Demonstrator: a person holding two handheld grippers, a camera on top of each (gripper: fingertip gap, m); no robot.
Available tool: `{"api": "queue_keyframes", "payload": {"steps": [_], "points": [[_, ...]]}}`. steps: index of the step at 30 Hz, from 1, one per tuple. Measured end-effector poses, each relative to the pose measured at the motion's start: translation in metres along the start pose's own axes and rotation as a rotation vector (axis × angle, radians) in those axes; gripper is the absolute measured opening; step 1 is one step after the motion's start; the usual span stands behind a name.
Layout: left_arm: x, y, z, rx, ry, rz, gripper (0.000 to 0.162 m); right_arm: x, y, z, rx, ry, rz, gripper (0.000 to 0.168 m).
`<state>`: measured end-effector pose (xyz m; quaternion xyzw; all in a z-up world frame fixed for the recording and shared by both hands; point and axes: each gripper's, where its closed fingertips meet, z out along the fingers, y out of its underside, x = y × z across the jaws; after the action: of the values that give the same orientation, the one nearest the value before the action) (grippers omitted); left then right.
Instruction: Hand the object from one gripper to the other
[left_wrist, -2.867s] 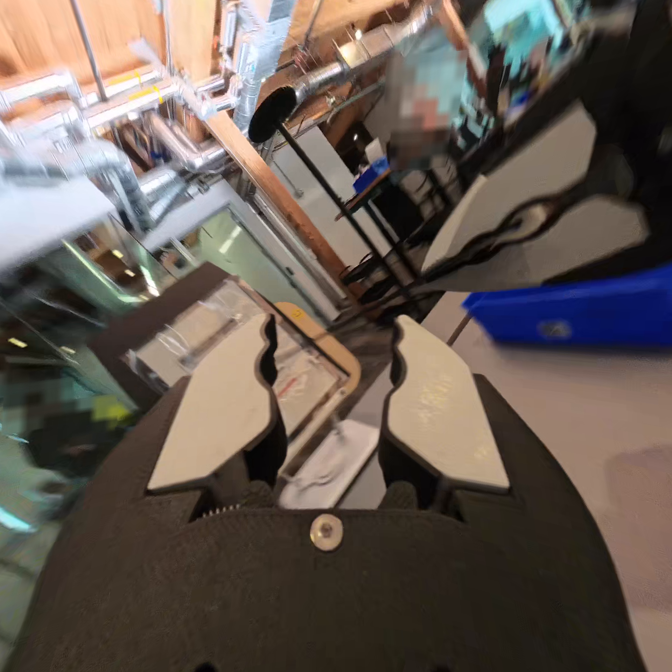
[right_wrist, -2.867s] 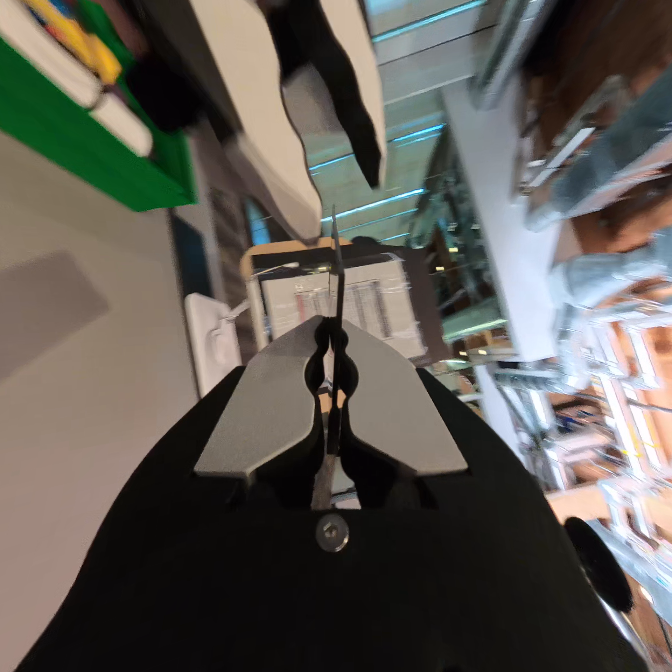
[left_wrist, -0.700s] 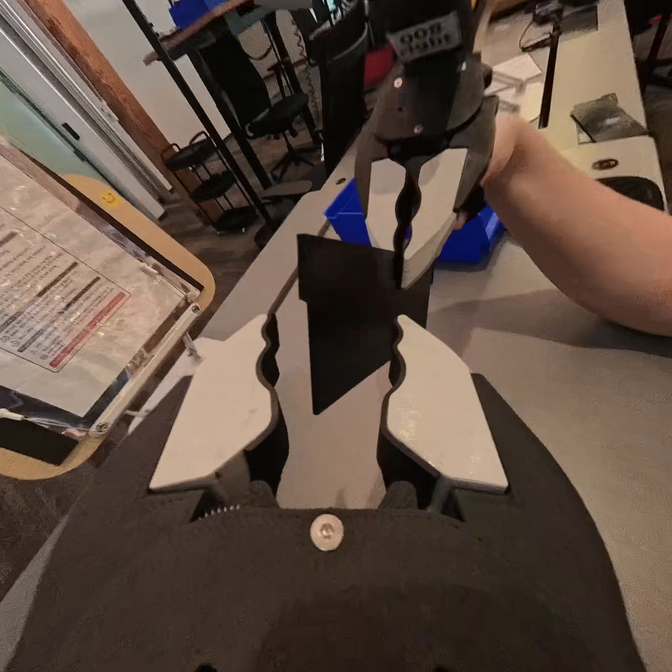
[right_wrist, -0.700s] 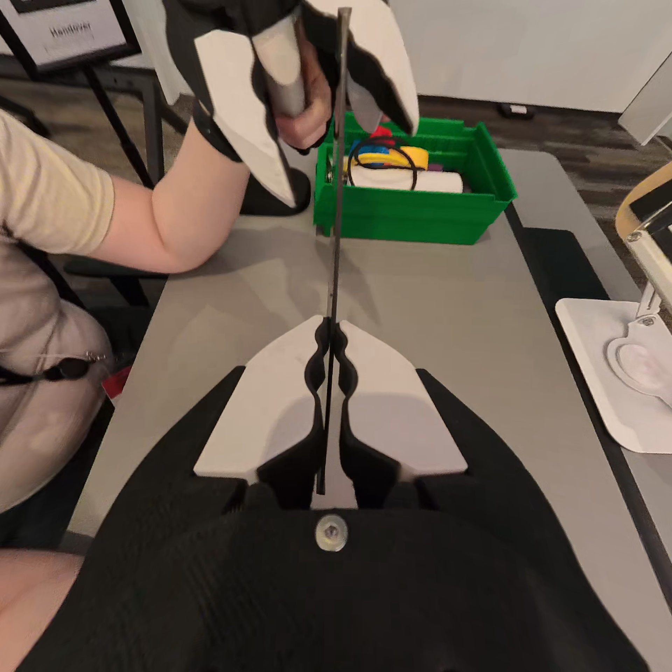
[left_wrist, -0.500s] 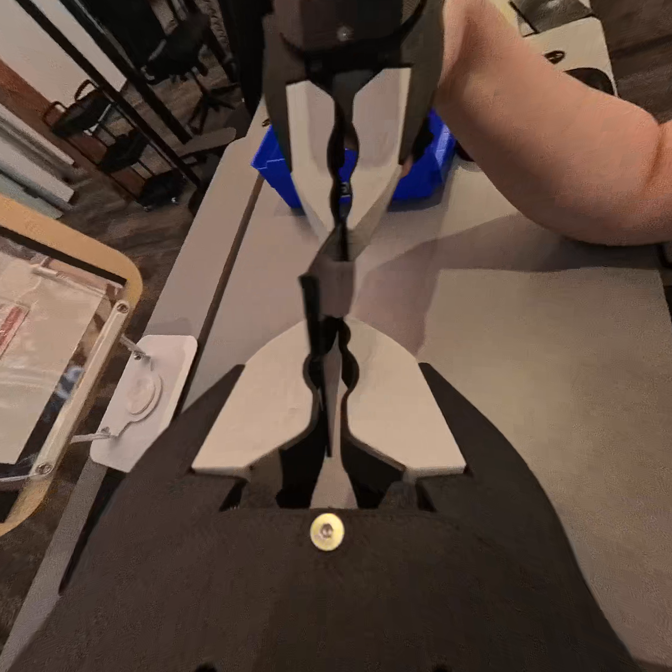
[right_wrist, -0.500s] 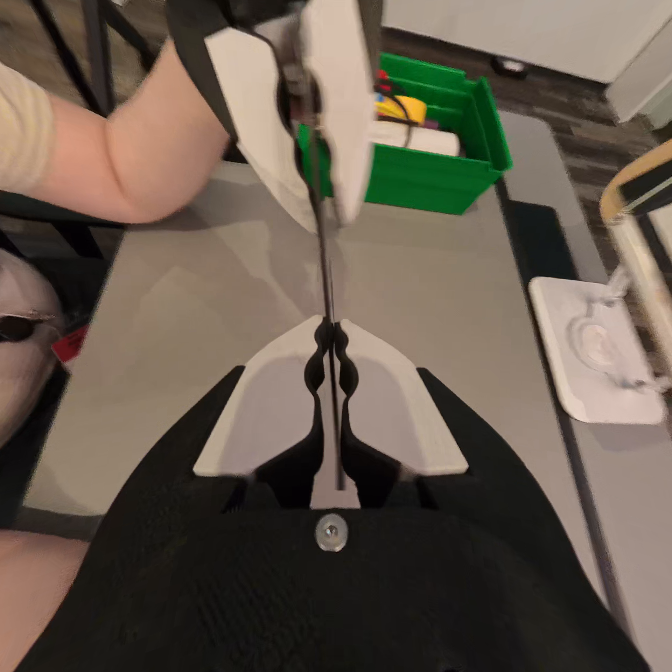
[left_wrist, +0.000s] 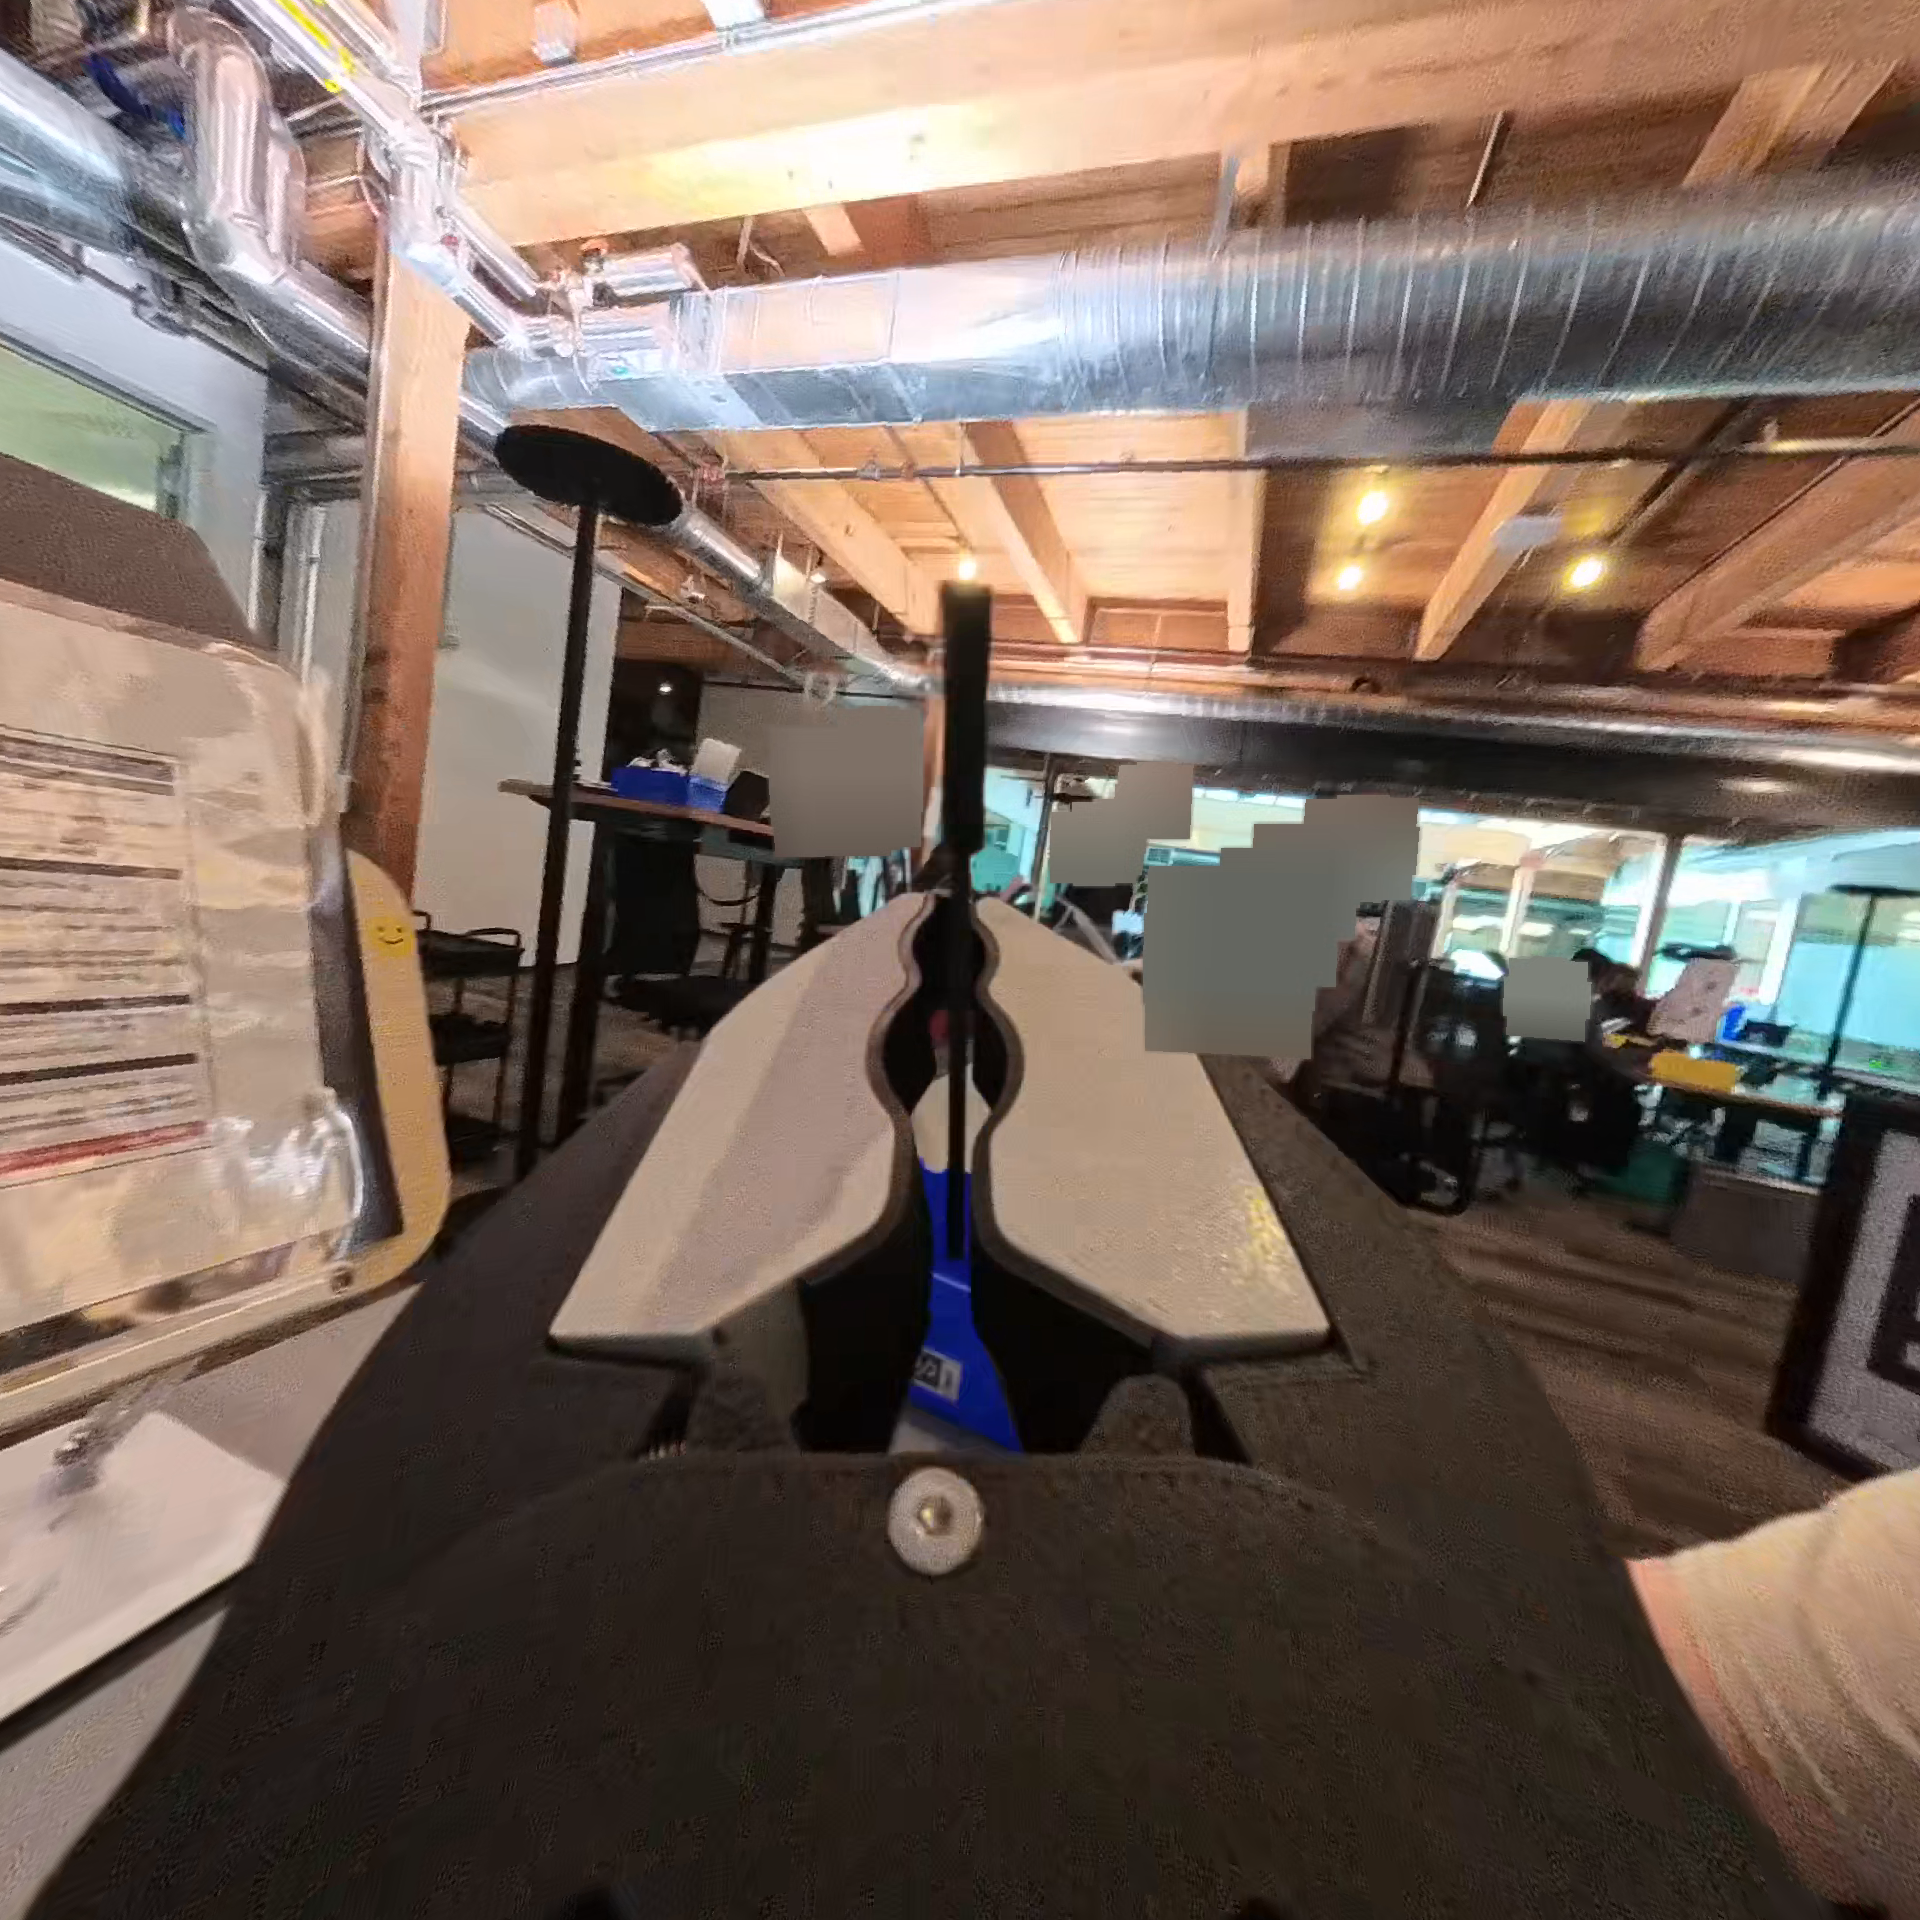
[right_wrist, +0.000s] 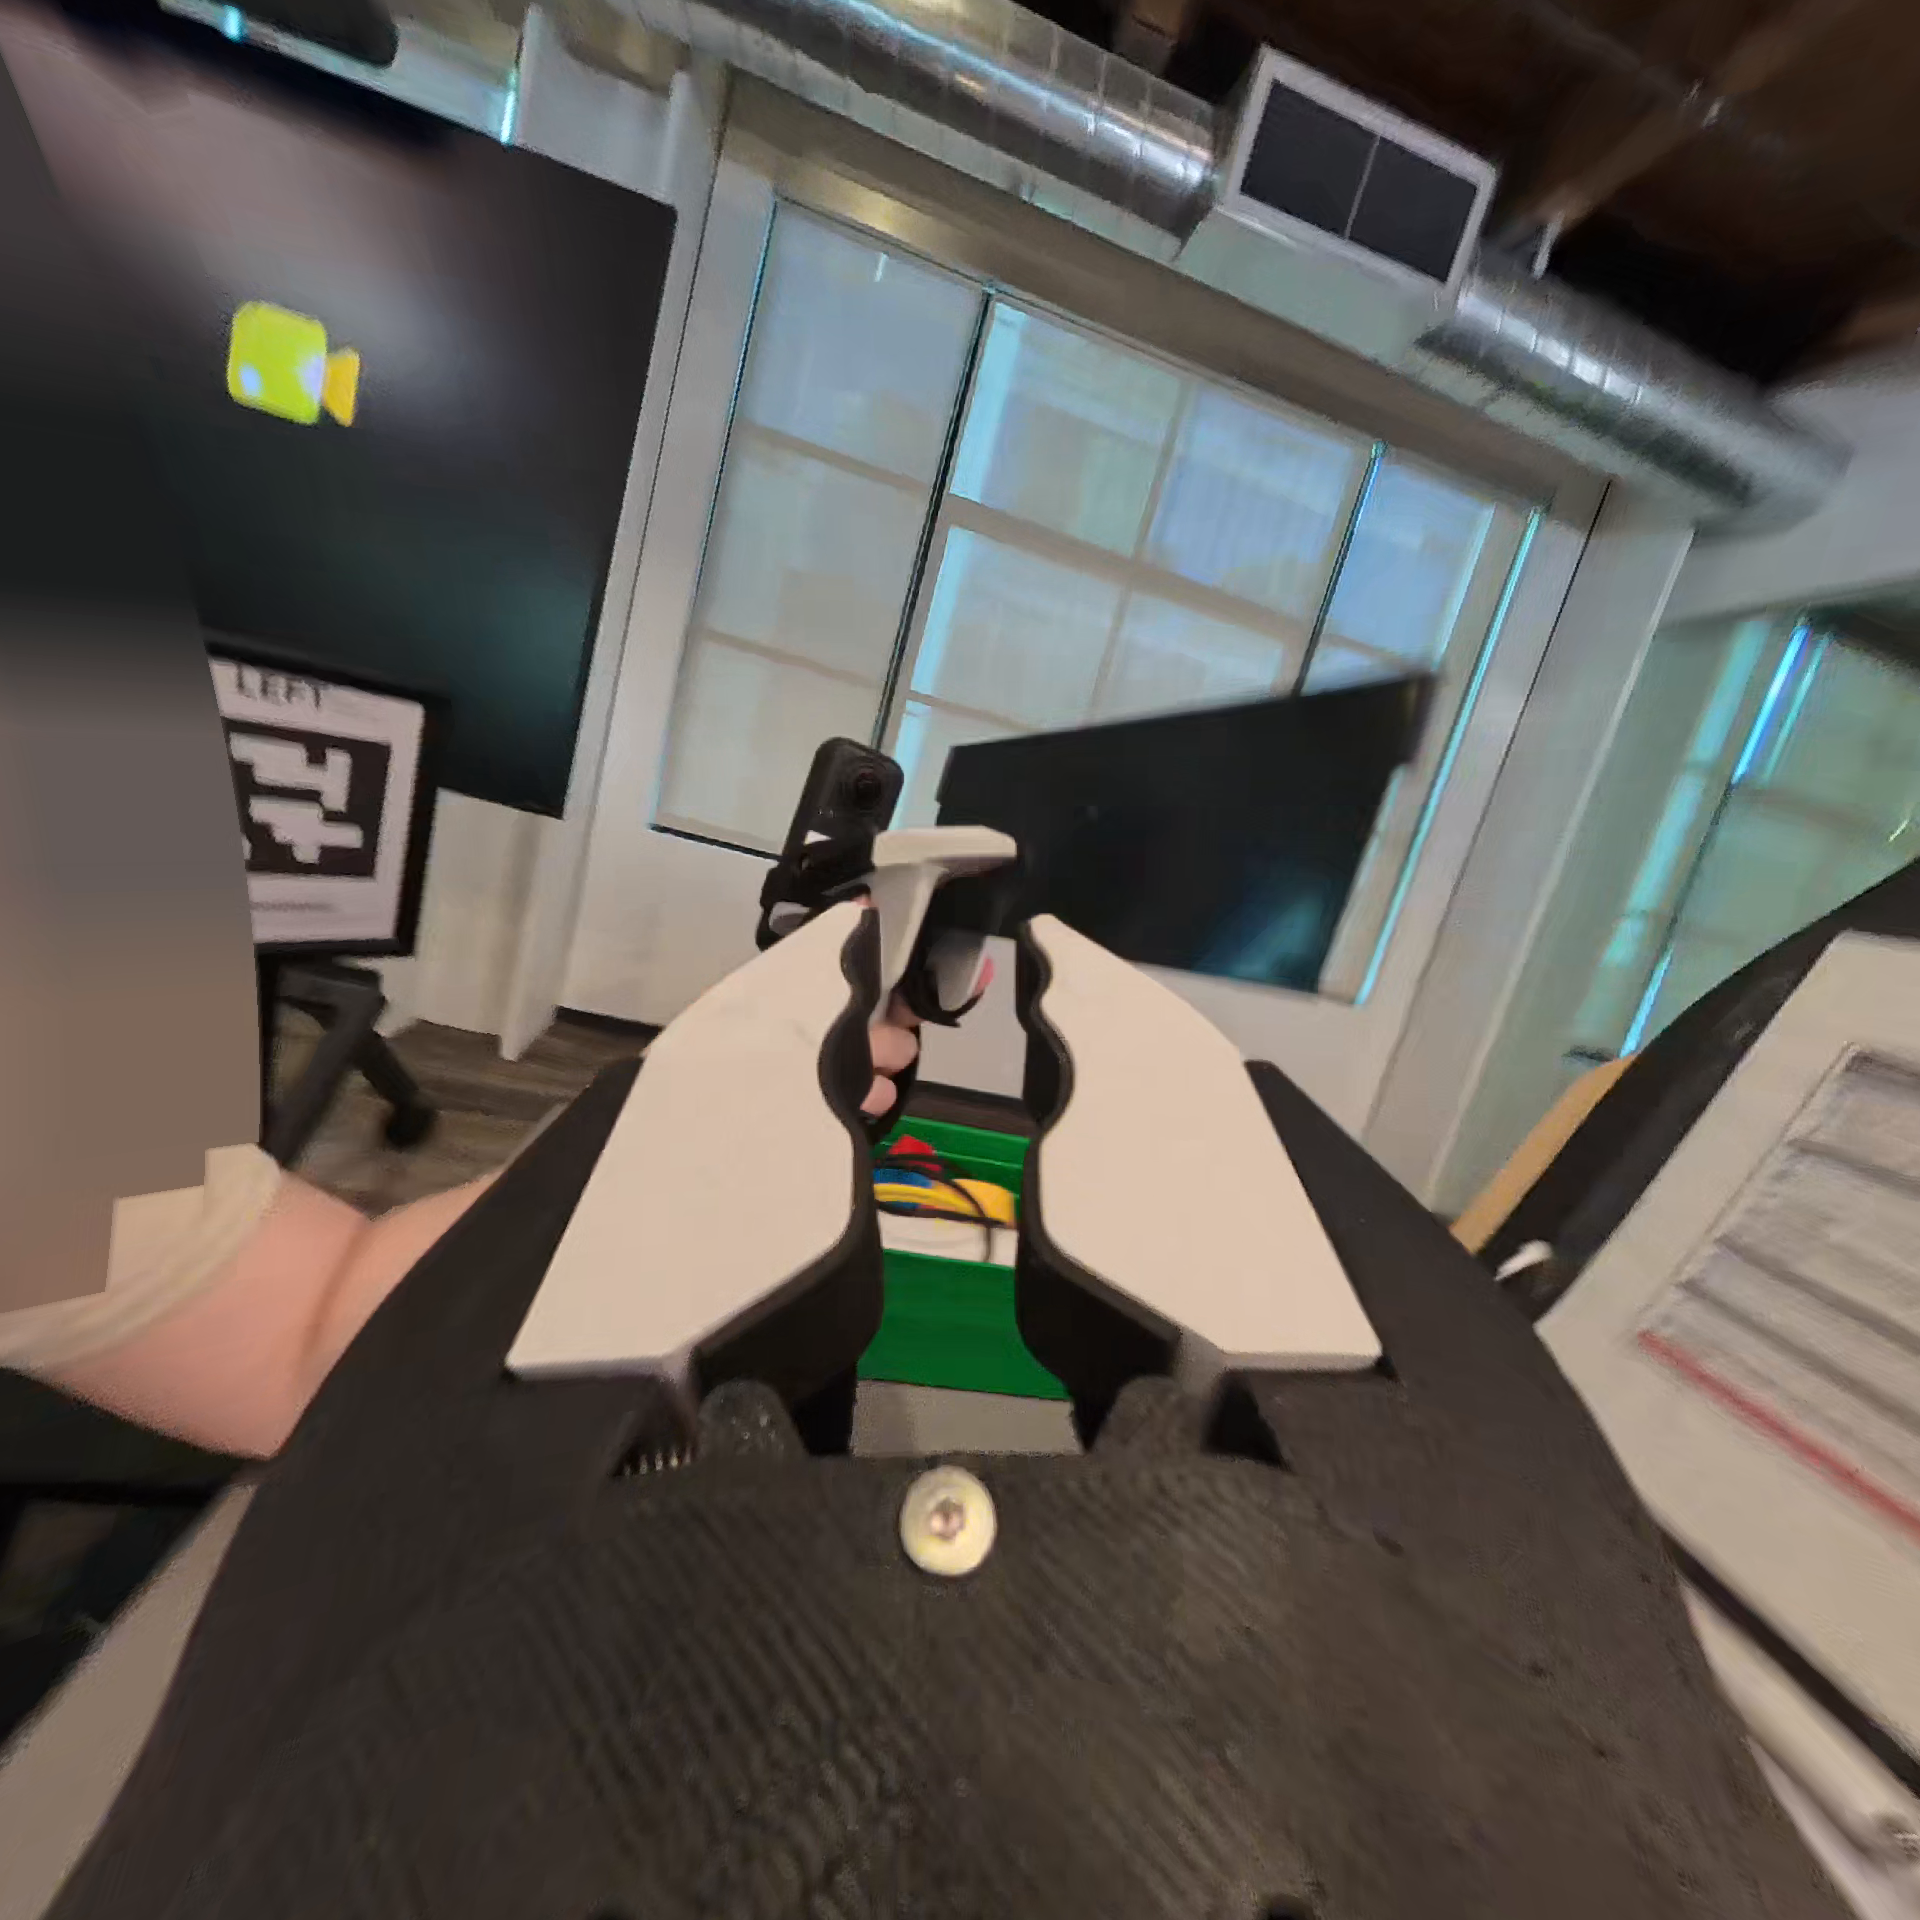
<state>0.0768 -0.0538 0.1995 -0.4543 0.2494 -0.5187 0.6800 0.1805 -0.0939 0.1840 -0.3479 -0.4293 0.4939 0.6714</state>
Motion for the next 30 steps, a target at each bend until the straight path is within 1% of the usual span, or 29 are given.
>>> {"api": "queue_keyframes", "payload": {"steps": [2,3,4,7,9,10,11,12,13,14,17,18,19,20,21,23,25,27,28,29,30], "points": [[0.006,0.001,0.003,0.024,0.015,-0.033,0.001,0.014,0.011,0.011,0.024,0.053,0.149,0.026],[0.01,0.003,0.007,0.033,0.02,-0.028,0.001,0.021,0.015,0.017,0.056,0.077,0.219,0.03],[0.015,0.006,0.011,0.039,0.028,-0.026,0.001,0.025,0.018,0.023,0.102,0.094,0.277,0.038],[0.027,0.021,0.024,0.032,0.064,-0.053,0.001,0.027,0.02,0.032,0.245,0.102,0.38,0.04],[0.035,0.032,0.032,0.017,0.095,-0.073,0.0,0.026,0.024,0.037,0.27,0.096,0.43,0.038],[0.035,0.039,0.036,-0.006,0.098,-0.088,0.001,0.023,0.024,0.038,0.279,0.07,0.447,0.034],[0.034,0.043,0.038,-0.019,0.097,-0.092,0.002,0.019,0.024,0.038,0.286,0.025,0.458,0.016],[0.034,0.045,0.039,-0.007,0.106,-0.086,0.002,0.016,0.023,0.036,0.283,-0.011,0.468,0.002],[0.031,0.046,0.04,-0.018,0.096,-0.086,0.002,0.018,0.026,0.035,0.262,-0.014,0.486,0.002],[0.026,0.048,0.04,-0.054,0.068,-0.065,0.006,0.021,0.03,0.034,0.223,-0.008,0.505,0.002],[0.01,0.042,0.028,-0.168,-0.033,0.081,0.05,0.025,0.038,0.029,0.105,-0.02,0.538,0.002],[0.009,0.04,0.021,-0.216,-0.043,0.148,0.049,0.022,0.041,0.027,0.049,-0.05,0.546,0.002],[0.01,0.04,0.013,-0.277,-0.04,0.209,0.044,0.017,0.046,0.025,-0.027,-0.082,0.544,0.002],[0.01,0.043,0.006,-0.345,-0.04,0.259,0.043,0.011,0.054,0.023,-0.126,-0.109,0.528,0.002],[0.01,0.048,-0.001,-0.41,-0.042,0.291,0.046,0.007,0.064,0.019,-0.232,-0.116,0.494,0.002],[0.013,0.065,-0.011,-0.55,-0.024,0.301,0.047,0.002,0.081,0.01,-0.403,-0.104,0.409,0.002],[0.02,0.089,-0.017,-0.685,0.035,0.261,0.049,-0.007,0.089,0.003,-0.492,-0.134,0.381,0.002],[0.019,0.111,-0.015,-0.779,0.056,0.252,0.046,-0.012,0.089,0.0,-0.516,-0.154,0.39,0.002],[0.017,0.118,-0.012,-0.801,0.048,0.261,0.042,-0.012,0.09,-0.001,-0.53,-0.149,0.388,0.002],[0.016,0.126,-0.009,-0.821,0.057,0.266,0.031,-0.011,0.092,-0.003,-0.548,-0.138,0.378,0.003],[0.018,0.134,-0.006,-0.843,0.096,0.259,0.015,-0.009,0.094,-0.005,-0.568,-0.12,0.357,0.002]]}}
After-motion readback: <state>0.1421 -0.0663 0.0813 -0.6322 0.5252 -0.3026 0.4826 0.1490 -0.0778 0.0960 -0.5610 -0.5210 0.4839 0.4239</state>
